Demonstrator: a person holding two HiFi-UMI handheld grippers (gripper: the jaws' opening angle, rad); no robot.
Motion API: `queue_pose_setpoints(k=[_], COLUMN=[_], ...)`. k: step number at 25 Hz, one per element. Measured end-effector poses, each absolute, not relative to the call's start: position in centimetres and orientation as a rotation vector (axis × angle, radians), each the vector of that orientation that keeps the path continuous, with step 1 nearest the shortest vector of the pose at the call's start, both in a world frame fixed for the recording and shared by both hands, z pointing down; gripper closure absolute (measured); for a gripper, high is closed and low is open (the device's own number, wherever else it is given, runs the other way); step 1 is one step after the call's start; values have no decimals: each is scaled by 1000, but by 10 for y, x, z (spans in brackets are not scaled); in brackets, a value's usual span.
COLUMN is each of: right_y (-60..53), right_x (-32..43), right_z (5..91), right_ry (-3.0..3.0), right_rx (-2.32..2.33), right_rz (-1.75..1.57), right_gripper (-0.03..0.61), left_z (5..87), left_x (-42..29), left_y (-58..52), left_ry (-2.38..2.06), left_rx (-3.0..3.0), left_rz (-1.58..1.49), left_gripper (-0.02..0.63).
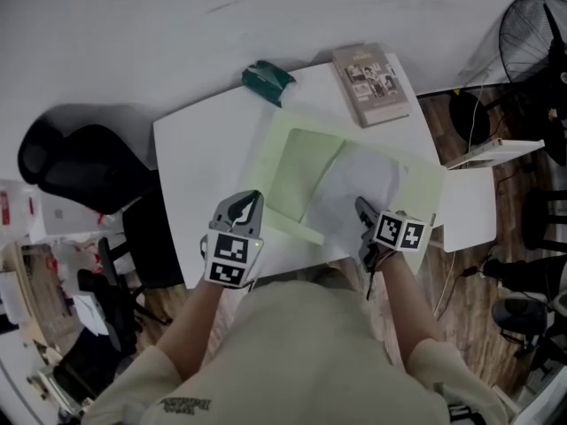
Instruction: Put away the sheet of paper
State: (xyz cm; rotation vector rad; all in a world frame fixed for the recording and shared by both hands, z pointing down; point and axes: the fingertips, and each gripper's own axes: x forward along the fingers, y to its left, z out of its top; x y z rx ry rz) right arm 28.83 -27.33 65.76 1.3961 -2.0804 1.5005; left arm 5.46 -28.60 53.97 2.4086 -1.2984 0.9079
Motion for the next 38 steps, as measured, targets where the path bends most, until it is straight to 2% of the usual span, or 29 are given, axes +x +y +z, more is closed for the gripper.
queue_pose_setpoints(k=[6,13,30,38], right_y=[-285,-307,-341,-349], right_x=[282,272,172,154], right_z=[669,686,698,703], right_ry=[-2056,-2024,-2109,-2102], right_rx=[1380,1355,1097,1093], right_rz=[1471,1582,1570,1562], right_gripper=[555,555,555,555], left_z=[545,551,546,541], left_x=[45,33,3,-7], left_y=[-292,-291,-297,-300], left_ry=[-1271,-1247,-1316,-1344], left_rx=[2427,2400,2363,2360], left_rz=[945,950,940,932], left_gripper=[592,592,592,592])
